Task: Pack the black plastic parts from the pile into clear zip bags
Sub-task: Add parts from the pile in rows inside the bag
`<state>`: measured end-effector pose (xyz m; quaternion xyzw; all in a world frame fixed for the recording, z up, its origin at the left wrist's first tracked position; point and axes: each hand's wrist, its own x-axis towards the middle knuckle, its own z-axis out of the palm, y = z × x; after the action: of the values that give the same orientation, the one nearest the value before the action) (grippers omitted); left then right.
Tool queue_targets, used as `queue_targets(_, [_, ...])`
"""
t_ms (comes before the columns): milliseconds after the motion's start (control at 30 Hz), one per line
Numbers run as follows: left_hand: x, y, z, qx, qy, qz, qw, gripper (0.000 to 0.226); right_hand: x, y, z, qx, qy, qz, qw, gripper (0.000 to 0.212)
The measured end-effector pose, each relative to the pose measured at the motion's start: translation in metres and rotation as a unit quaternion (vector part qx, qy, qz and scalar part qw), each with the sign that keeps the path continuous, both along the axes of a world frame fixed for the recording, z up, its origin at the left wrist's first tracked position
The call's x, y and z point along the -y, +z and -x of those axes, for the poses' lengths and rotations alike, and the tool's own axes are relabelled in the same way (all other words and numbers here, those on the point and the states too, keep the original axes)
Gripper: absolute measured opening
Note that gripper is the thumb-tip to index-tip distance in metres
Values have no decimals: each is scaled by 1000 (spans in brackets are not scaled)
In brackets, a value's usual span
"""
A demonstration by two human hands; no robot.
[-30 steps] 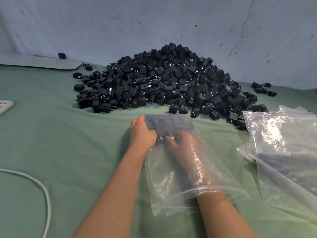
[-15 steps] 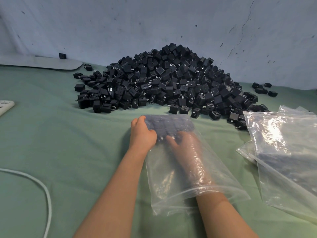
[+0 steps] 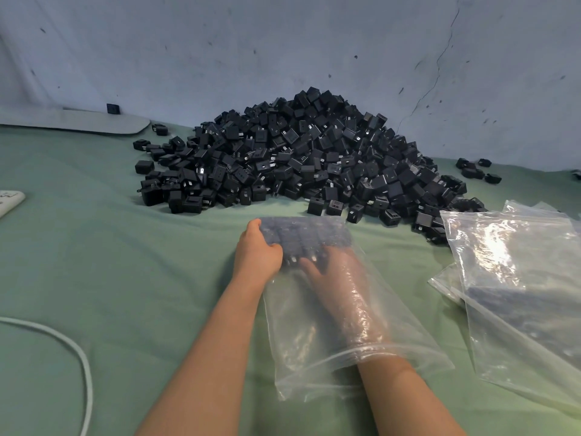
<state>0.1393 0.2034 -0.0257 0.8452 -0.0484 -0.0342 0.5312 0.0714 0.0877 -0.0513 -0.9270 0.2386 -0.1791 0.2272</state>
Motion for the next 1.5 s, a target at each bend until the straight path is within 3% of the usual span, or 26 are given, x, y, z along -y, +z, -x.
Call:
queue_targets(167, [-1, 0, 0, -3, 3, 6, 1000, 58, -11, 15, 59, -142, 90, 113, 979, 45])
queue_targets(267, [-1, -1, -1, -3, 2, 10, 1000, 59, -24, 39, 134, -225, 201, 34, 953, 49])
queue_targets(333, [0, -1, -2, -4, 6, 10, 1000, 59, -30, 69, 185, -182, 312, -2, 932, 42])
queue_targets(400, [-1, 0, -2, 0, 12, 6, 1000, 57, -30, 111, 196, -124, 324, -23, 938, 24])
queue_targets(433, [-1, 0, -1, 5, 14, 1, 1000, 56, -26, 127, 185, -104, 334, -44, 936, 27])
queue_targets(533, [-3, -1, 0, 23, 16, -20, 999, 53, -13, 138, 125, 33, 252, -89, 963, 31])
queue_targets(600, [-3, -1, 0, 21, 8, -14, 1000, 51, -3, 121, 64, 67, 162, -75, 982, 25])
queue_targets(800, [-5, 1, -2, 1, -3, 17, 1000, 47, 39, 49, -29, -51, 21, -74, 996, 40])
queue_targets(1100, [0, 9, -9, -14, -17, -19, 1000, 48, 47, 40, -38, -72, 23, -57, 995, 40])
queue_targets(1267, [7, 27, -30, 36, -4, -36, 999, 51, 41, 58, -67, -39, 37, 13, 999, 34])
queue_targets(1500, [14, 40, -62, 12, 14, 80, 997, 42, 40, 58, -124, -225, 19, 54, 973, 38])
